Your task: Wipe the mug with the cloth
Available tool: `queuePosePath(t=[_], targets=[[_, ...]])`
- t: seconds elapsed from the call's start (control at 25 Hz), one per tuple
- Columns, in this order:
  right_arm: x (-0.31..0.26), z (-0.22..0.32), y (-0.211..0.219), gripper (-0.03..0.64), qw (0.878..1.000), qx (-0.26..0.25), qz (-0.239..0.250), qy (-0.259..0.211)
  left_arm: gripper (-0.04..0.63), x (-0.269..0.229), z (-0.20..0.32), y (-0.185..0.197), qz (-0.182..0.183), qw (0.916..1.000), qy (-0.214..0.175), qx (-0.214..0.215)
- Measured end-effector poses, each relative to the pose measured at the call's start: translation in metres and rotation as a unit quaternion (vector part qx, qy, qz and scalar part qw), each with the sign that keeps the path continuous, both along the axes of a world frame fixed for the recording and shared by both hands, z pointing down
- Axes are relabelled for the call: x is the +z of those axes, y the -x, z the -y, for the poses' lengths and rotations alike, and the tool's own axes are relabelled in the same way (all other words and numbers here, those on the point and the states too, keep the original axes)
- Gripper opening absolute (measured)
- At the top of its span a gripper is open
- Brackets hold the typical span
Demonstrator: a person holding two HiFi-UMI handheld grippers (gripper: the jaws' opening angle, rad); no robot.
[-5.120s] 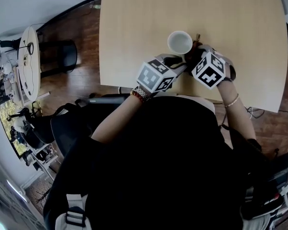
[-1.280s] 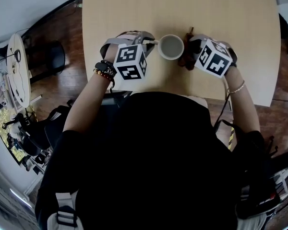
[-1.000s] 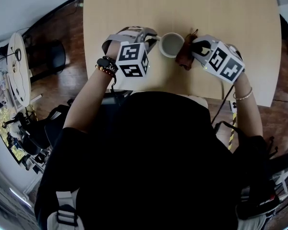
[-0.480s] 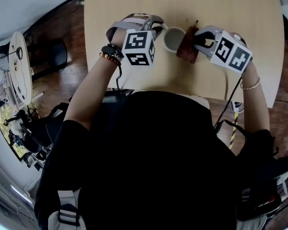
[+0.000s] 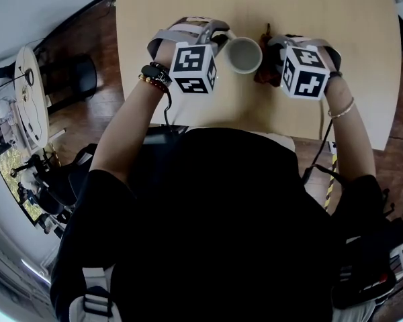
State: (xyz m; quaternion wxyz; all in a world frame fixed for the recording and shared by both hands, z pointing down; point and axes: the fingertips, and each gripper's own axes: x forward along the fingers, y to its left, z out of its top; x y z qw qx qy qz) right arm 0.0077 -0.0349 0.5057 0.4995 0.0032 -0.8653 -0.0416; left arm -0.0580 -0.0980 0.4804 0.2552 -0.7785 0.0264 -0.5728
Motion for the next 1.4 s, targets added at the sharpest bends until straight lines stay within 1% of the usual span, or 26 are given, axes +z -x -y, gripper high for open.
queuePosePath(t=[0.16, 0.32, 0.4, 0.48, 0.56, 0.64, 0.76, 0.84, 0.96, 1.24, 1.32, 1.4], targets=[[0.001, -0.002, 0.001, 0.061, 1.0, 0.015, 0.006, 0.007, 0.08, -0.001, 0.003, -0.003, -0.004, 0.9998, -0.008, 0.017], [-0.006, -0.018, 0.0, 0.061, 0.999, 0.013, 0.027, 0.031, 0.08, -0.002, 0.002, -0.015, -0.011, 0.9988, -0.02, 0.044], [-0.01, -0.026, -0.001, 0.061, 0.999, 0.012, 0.037, 0.032, 0.077, -0.003, 0.003, -0.022, -0.012, 0.9978, -0.026, 0.059], [-0.018, -0.03, -0.002, 0.06, 0.998, 0.024, 0.062, 0.023, 0.077, -0.003, 0.003, -0.027, -0.011, 0.997, -0.027, 0.071], [-0.033, -0.03, -0.004, 0.06, 0.993, 0.05, 0.105, 0.016, 0.075, -0.002, 0.002, -0.029, -0.01, 0.9965, -0.027, 0.078], [-0.045, -0.026, -0.007, 0.06, 0.989, 0.067, 0.129, 0.008, 0.075, -0.003, 0.001, -0.03, -0.012, 0.9958, -0.029, 0.086], [-0.05, -0.017, -0.01, 0.06, 0.992, 0.045, 0.117, -0.011, 0.075, -0.002, 0.001, -0.037, -0.01, 0.9935, -0.04, 0.107], [-0.047, -0.014, -0.01, 0.06, 0.994, 0.026, 0.103, -0.014, 0.074, -0.002, 0.002, -0.04, -0.006, 0.9917, -0.045, 0.12], [-0.037, -0.012, -0.01, 0.06, 0.996, 0.014, 0.084, -0.011, 0.074, -0.002, 0.001, -0.042, -0.007, 0.9907, -0.045, 0.129], [0.001, -0.009, -0.009, 0.06, 1.0, 0.02, 0.023, -0.002, 0.074, -0.003, 0.0, -0.043, -0.011, 0.9904, -0.042, 0.132], [0.006, -0.01, -0.008, 0.06, 1.0, 0.023, 0.021, 0.003, 0.074, -0.003, 0.0, -0.042, -0.012, 0.9901, -0.043, 0.133], [0.005, -0.009, -0.008, 0.06, 0.999, 0.028, 0.03, 0.011, 0.074, -0.003, 0.0, -0.041, -0.015, 0.9903, -0.039, 0.133]])
